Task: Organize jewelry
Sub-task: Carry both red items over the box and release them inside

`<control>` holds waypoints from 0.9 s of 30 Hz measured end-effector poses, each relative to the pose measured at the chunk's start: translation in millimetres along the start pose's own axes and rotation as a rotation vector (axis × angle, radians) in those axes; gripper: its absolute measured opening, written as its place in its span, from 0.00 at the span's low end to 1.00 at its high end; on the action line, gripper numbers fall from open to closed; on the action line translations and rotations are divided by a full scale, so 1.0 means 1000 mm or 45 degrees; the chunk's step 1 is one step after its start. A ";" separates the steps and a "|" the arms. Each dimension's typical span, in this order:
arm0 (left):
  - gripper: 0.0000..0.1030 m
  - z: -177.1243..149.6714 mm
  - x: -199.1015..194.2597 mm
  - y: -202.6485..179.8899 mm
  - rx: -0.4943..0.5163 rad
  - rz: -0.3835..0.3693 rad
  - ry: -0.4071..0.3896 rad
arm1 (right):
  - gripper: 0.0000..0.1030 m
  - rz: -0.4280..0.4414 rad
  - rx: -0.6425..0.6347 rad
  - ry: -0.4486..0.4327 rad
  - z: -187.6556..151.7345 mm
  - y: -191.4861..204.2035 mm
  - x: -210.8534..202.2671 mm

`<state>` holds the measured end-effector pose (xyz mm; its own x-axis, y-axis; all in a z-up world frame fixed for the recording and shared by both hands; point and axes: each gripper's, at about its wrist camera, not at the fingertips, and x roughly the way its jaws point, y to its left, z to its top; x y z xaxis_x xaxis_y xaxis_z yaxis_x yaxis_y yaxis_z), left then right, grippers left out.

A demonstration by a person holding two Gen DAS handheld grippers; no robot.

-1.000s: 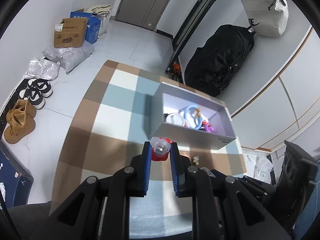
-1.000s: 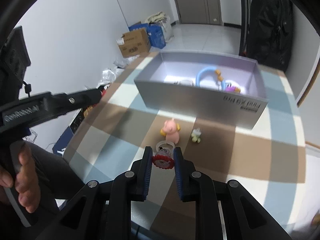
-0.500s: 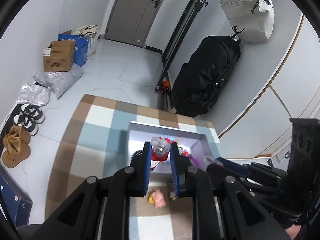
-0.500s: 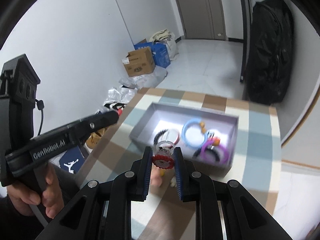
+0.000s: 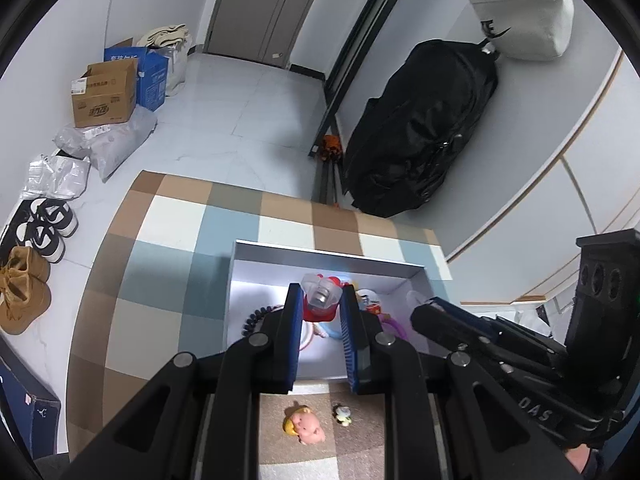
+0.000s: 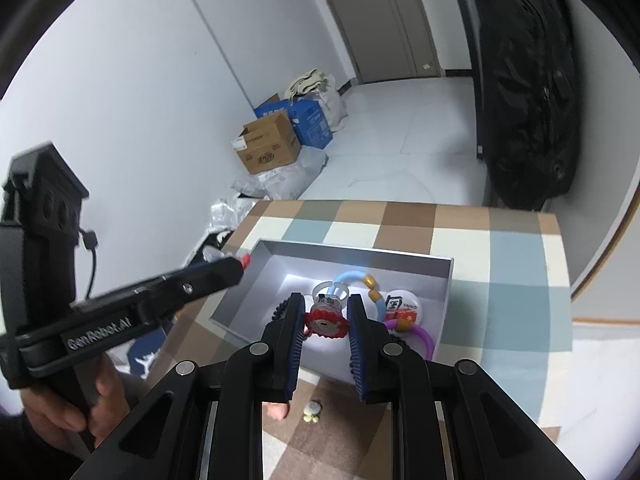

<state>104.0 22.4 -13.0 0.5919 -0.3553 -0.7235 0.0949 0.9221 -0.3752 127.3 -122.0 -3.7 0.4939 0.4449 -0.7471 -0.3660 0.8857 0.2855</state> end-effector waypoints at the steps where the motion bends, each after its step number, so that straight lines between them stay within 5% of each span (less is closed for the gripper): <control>1: 0.13 0.000 0.001 0.000 0.000 0.007 0.001 | 0.20 0.005 0.007 -0.002 0.001 -0.002 0.001; 27: 0.13 -0.001 0.026 0.004 -0.045 0.048 0.054 | 0.20 -0.039 -0.038 0.052 -0.005 -0.007 0.020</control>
<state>119.2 16.8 -33.6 0.5602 -0.3272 -0.7610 0.0444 0.9292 -0.3669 135.9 -120.4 -23.6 0.4729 0.4110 -0.7794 -0.3747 0.8944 0.2443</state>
